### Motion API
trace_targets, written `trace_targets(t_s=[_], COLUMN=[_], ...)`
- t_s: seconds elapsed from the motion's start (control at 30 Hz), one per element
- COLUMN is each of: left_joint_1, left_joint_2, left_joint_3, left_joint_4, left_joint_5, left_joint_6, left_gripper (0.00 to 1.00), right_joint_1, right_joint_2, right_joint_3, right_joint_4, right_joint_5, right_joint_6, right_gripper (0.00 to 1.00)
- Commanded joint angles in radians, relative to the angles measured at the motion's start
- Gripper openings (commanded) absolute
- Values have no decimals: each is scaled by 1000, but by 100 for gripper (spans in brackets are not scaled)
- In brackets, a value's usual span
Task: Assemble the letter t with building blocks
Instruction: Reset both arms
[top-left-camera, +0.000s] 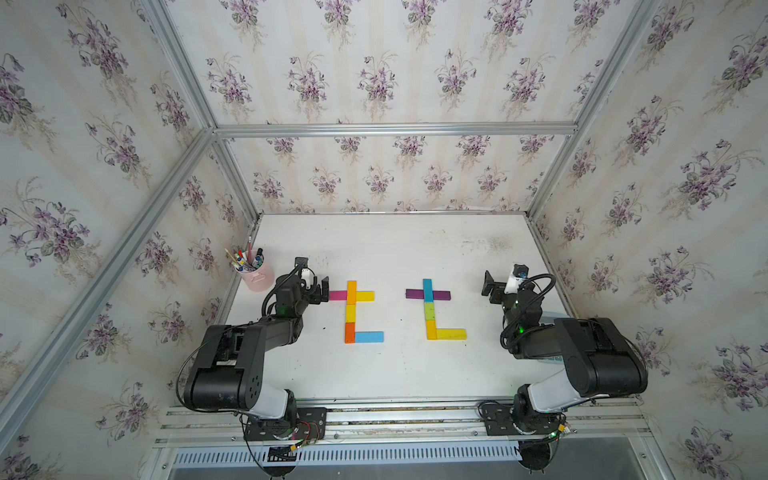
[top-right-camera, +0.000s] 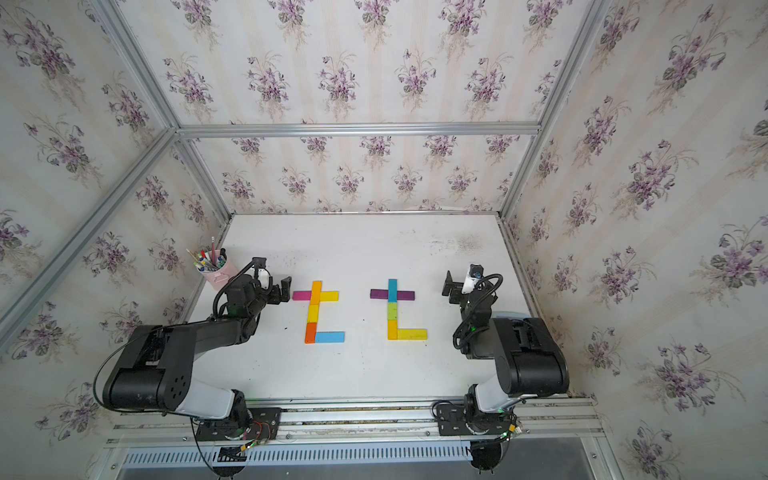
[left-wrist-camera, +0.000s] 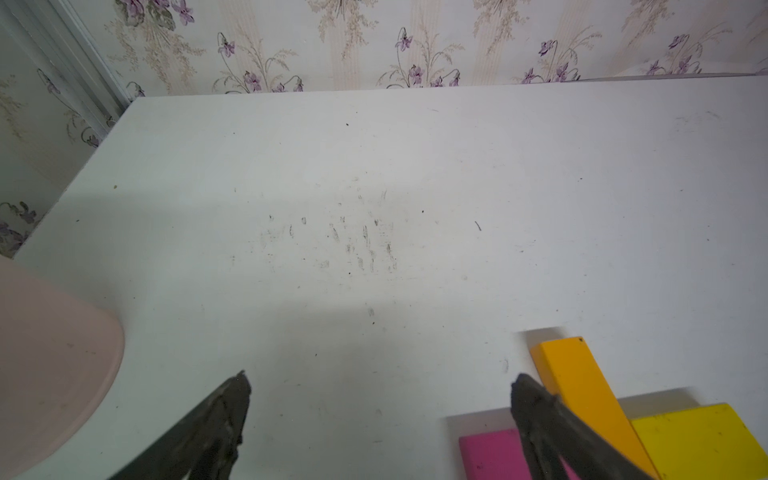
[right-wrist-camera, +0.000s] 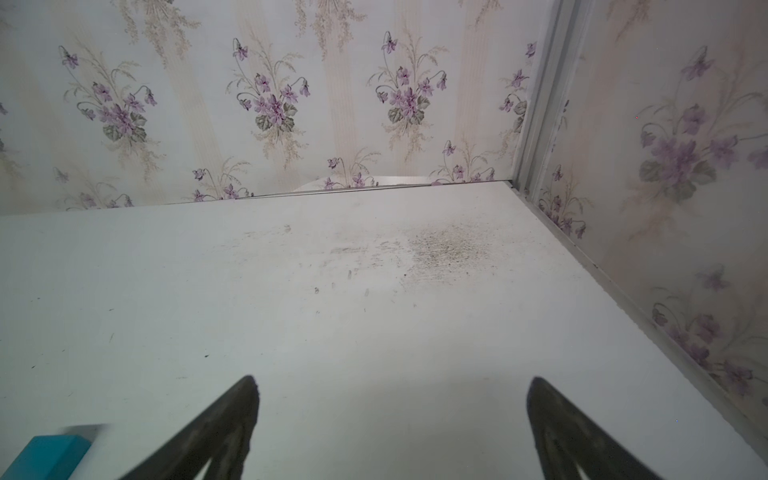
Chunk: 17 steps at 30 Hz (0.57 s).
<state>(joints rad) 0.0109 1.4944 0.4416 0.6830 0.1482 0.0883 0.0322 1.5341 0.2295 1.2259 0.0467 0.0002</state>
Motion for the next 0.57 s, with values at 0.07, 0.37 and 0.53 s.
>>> trace_targets(t_s=[0.07, 0.37, 0.53], left_joint_1=[3, 2, 2], left_joint_2=[0, 0, 0], left_joint_3=[3, 6, 6], left_joint_4=[19, 15, 15], left_joint_5=[19, 21, 21], left_joint_6=[5, 5, 5], left_gripper=[100, 100, 100], right_joint_1=[-2, -2, -3], right_joint_2=[-1, 0, -3], right_joint_3=[2, 4, 4], right_joint_4=[21, 15, 12], right_joint_5=[-39, -42, -41], right_joint_6=[9, 8, 7], right_gripper=[100, 100, 100])
